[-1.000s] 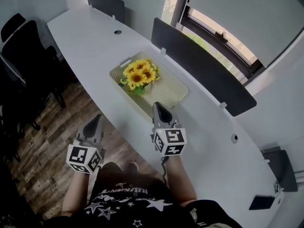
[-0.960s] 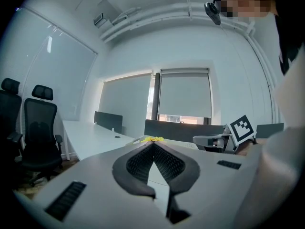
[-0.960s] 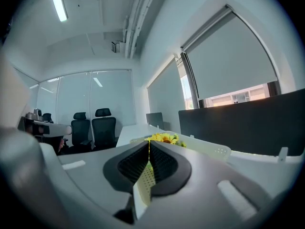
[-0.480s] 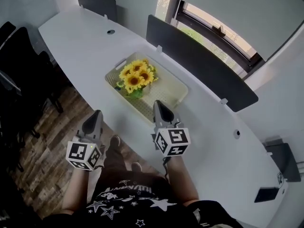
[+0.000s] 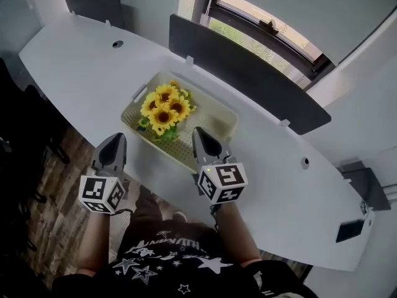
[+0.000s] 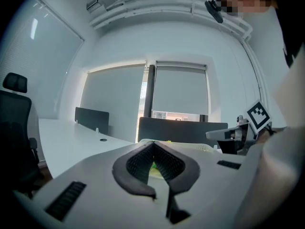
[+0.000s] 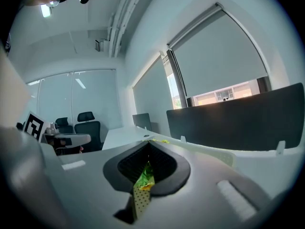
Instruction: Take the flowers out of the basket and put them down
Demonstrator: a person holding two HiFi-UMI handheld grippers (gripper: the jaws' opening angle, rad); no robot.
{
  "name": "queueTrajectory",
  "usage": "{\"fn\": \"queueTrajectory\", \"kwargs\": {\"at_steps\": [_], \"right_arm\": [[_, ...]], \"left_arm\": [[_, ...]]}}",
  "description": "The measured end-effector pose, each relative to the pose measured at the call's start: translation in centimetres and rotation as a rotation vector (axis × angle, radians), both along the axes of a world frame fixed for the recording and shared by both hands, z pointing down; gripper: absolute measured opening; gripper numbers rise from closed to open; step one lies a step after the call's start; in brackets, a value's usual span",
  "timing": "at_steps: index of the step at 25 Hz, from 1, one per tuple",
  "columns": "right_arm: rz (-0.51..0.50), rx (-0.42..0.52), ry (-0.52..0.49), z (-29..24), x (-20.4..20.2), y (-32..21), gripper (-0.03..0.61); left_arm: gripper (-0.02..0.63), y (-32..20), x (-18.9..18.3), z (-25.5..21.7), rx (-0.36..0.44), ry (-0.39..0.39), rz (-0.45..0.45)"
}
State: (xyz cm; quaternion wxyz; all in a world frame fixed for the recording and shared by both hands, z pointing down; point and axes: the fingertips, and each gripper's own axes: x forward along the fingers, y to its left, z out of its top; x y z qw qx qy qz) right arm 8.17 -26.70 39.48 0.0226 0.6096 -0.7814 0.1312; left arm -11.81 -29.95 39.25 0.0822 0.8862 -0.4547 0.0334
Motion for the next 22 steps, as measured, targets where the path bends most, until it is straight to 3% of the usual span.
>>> {"fn": "queueTrajectory", "kwargs": {"at_steps": [6,12,19,22], "right_arm": [[0.068,-0.141,0.066,2.0,0.4,-3.3,0.003],[0.054,-0.314,0.147,5.2,0.1,-4.7,0.003],[0.069,-0.411,0.268,6.7,0.6,-5.6,0.007],[0.041,-0.449,0.340,7.2,0.5,-5.7,0.017]], "left_arm": [[0.009,-5.6,0.0,0.0,0.005,-0.019,0.060],[0.009,-9.6,0.4,2.4,-0.044,-0.129,0.161],[0.011,-12.1,0.9,4.6,-0.093,-0.208,0.276],[0.047,-12.7,1.1,5.4,-0.129,-0.227,0.336]]}}
